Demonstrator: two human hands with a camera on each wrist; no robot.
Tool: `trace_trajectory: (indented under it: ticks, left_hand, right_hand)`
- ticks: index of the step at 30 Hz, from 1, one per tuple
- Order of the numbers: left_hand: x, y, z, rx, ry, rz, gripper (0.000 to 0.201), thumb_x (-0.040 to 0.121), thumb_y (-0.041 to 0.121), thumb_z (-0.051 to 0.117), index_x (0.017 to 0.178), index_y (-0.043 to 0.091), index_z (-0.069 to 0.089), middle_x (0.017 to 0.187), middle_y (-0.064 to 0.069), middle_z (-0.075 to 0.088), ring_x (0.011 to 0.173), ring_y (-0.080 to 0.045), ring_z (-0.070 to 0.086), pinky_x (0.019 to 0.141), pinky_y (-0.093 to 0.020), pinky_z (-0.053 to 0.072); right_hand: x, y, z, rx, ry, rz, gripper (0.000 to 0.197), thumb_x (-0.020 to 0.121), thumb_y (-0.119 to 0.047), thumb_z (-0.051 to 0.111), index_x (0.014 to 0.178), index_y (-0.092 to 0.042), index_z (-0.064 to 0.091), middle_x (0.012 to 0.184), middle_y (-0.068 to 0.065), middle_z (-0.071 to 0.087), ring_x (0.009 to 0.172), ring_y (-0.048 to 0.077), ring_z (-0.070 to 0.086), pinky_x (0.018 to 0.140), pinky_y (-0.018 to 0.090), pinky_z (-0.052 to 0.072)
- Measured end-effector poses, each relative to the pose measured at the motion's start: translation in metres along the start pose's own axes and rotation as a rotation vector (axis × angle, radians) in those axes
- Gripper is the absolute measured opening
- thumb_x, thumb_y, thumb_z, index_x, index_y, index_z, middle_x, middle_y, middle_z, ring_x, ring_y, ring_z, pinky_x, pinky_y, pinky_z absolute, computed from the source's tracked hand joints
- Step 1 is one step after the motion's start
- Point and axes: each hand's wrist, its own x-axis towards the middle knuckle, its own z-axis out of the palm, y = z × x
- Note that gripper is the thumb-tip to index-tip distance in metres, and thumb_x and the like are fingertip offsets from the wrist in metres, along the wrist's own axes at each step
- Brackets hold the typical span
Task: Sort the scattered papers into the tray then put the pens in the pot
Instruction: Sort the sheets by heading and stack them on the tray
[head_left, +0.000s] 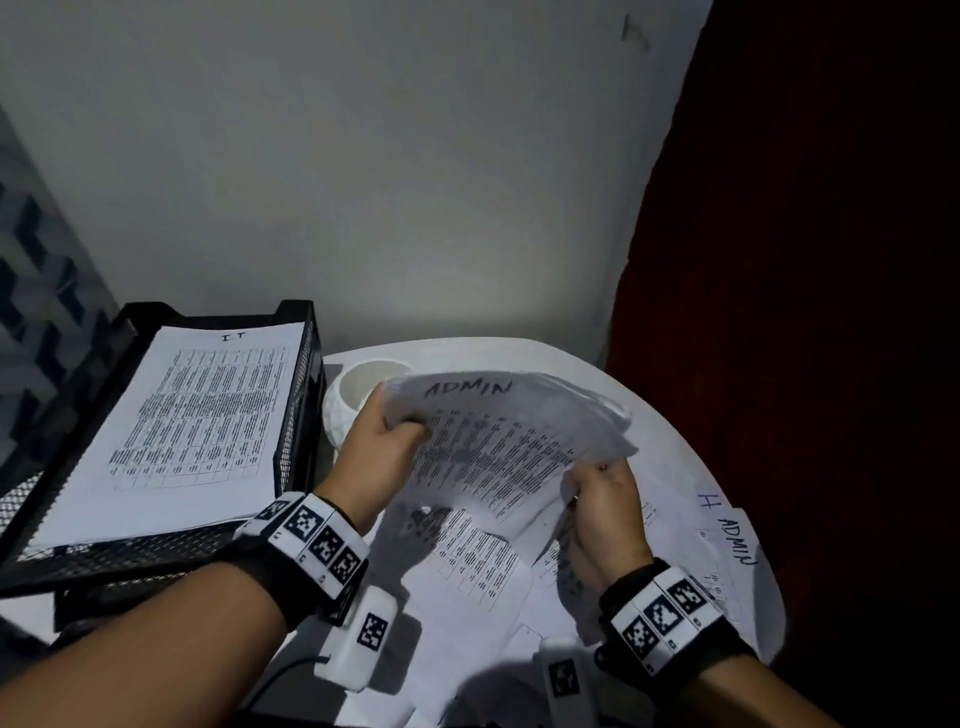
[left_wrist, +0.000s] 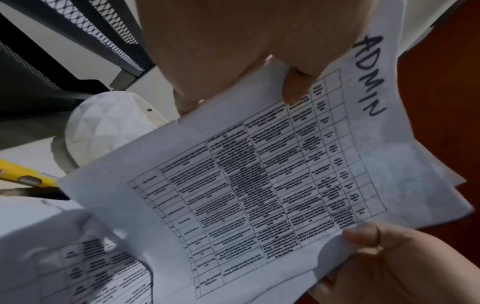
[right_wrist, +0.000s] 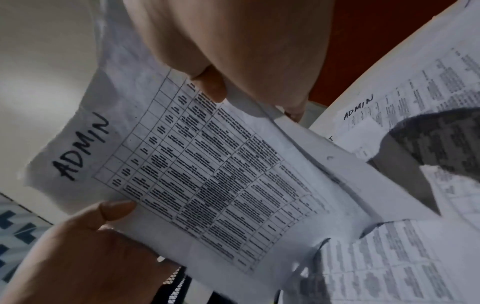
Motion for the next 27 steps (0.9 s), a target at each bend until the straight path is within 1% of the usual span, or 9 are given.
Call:
trace_trajectory:
  ticks: [5, 9, 10, 13, 16, 19, 22, 24, 27]
  left_hand:
    - [-0.001, 0.007, 0.001, -0.090, 0.004, 0.018, 0.042, 0.075, 0.017, 0.050, 0.116, 0.023, 0.059, 0.115, -0.013, 0.066, 0.108, -0.032, 0.063, 0.090, -0.051, 0.053]
    - [0.003, -0.004, 0.000, 0.009, -0.002, -0.036, 0.039, 0.072, 0.017, 0.052, 0.110, 0.024, 0.056, 0.110, -0.010, 0.068, 0.105, -0.031, 0.064, 0.092, -0.057, 0.053]
    - [0.004, -0.007, 0.000, 0.048, -0.010, -0.059, 0.040, 0.072, 0.016, 0.052, 0.111, 0.026, 0.055, 0.110, -0.009, 0.069, 0.105, -0.031, 0.065, 0.094, -0.058, 0.052]
    - [0.007, -0.021, -0.003, 0.160, -0.051, -0.147, 0.040, 0.080, 0.012, 0.049, 0.118, 0.026, 0.049, 0.113, -0.008, 0.067, 0.105, -0.031, 0.063, 0.094, -0.058, 0.052]
    - [0.008, -0.031, -0.005, 0.199, -0.055, -0.192, 0.040, 0.090, 0.009, 0.044, 0.125, 0.028, 0.045, 0.118, -0.002, 0.063, 0.112, -0.027, 0.059, 0.098, -0.054, 0.049]
    - [0.010, -0.030, -0.003, 0.150, -0.005, -0.174, 0.035, 0.092, 0.008, 0.043, 0.120, 0.029, 0.048, 0.116, -0.003, 0.064, 0.111, -0.025, 0.059, 0.098, -0.049, 0.048]
    - [0.008, -0.027, 0.001, 0.174, -0.011, -0.176, 0.035, 0.086, 0.013, 0.044, 0.118, 0.024, 0.046, 0.112, -0.007, 0.063, 0.106, -0.028, 0.059, 0.095, -0.050, 0.049]
    - [0.006, -0.030, 0.002, 0.239, -0.044, -0.210, 0.036, 0.088, 0.008, 0.045, 0.122, 0.020, 0.042, 0.109, -0.011, 0.061, 0.098, -0.028, 0.060, 0.089, -0.049, 0.051]
    - [0.006, -0.041, 0.003, 0.342, -0.082, -0.262, 0.029, 0.093, 0.002, 0.045, 0.119, 0.015, 0.039, 0.102, -0.013, 0.058, 0.084, -0.025, 0.058, 0.074, -0.037, 0.048]
  right_hand:
    - [0.007, -0.002, 0.008, 0.159, 0.033, 0.042, 0.046, 0.086, 0.017, 0.040, 0.117, -0.008, 0.062, 0.097, 0.011, 0.073, 0.092, 0.029, 0.070, 0.083, 0.046, 0.061]
    - [0.008, 0.003, 0.006, 0.106, 0.034, 0.089, 0.045, 0.089, 0.019, 0.037, 0.117, -0.008, 0.060, 0.094, 0.012, 0.069, 0.077, 0.017, 0.070, 0.060, 0.031, 0.060]
    - [0.008, 0.005, 0.005, 0.074, 0.033, 0.106, 0.044, 0.089, 0.018, 0.036, 0.118, -0.007, 0.059, 0.096, 0.013, 0.070, 0.081, 0.021, 0.071, 0.061, 0.032, 0.061]
    - [0.009, 0.015, 0.005, 0.048, 0.042, 0.135, 0.045, 0.090, 0.016, 0.037, 0.120, -0.007, 0.061, 0.108, 0.016, 0.075, 0.098, 0.036, 0.072, 0.078, 0.050, 0.064]
    - [0.013, 0.018, 0.005, 0.153, 0.061, 0.141, 0.043, 0.088, 0.015, 0.037, 0.115, -0.005, 0.064, 0.108, 0.014, 0.076, 0.102, 0.038, 0.070, 0.085, 0.051, 0.060]
    - [0.017, 0.015, 0.006, 0.292, 0.080, 0.134, 0.038, 0.077, 0.015, 0.037, 0.096, -0.006, 0.061, 0.093, 0.012, 0.070, 0.095, 0.035, 0.063, 0.092, 0.053, 0.055]
    - [0.015, 0.012, 0.004, 0.304, 0.078, 0.149, 0.034, 0.078, 0.018, 0.031, 0.079, -0.008, 0.051, 0.068, -0.001, 0.064, 0.070, 0.020, 0.057, 0.061, 0.029, 0.055]
    - [0.013, 0.014, 0.002, 0.237, 0.068, 0.171, 0.035, 0.081, 0.019, 0.030, 0.083, -0.008, 0.052, 0.062, -0.004, 0.061, 0.060, 0.014, 0.054, 0.047, 0.021, 0.048]
    - [0.011, 0.021, 0.003, 0.186, 0.046, 0.205, 0.040, 0.083, 0.021, 0.031, 0.099, -0.002, 0.060, 0.078, 0.003, 0.069, 0.072, 0.019, 0.062, 0.050, 0.024, 0.054]
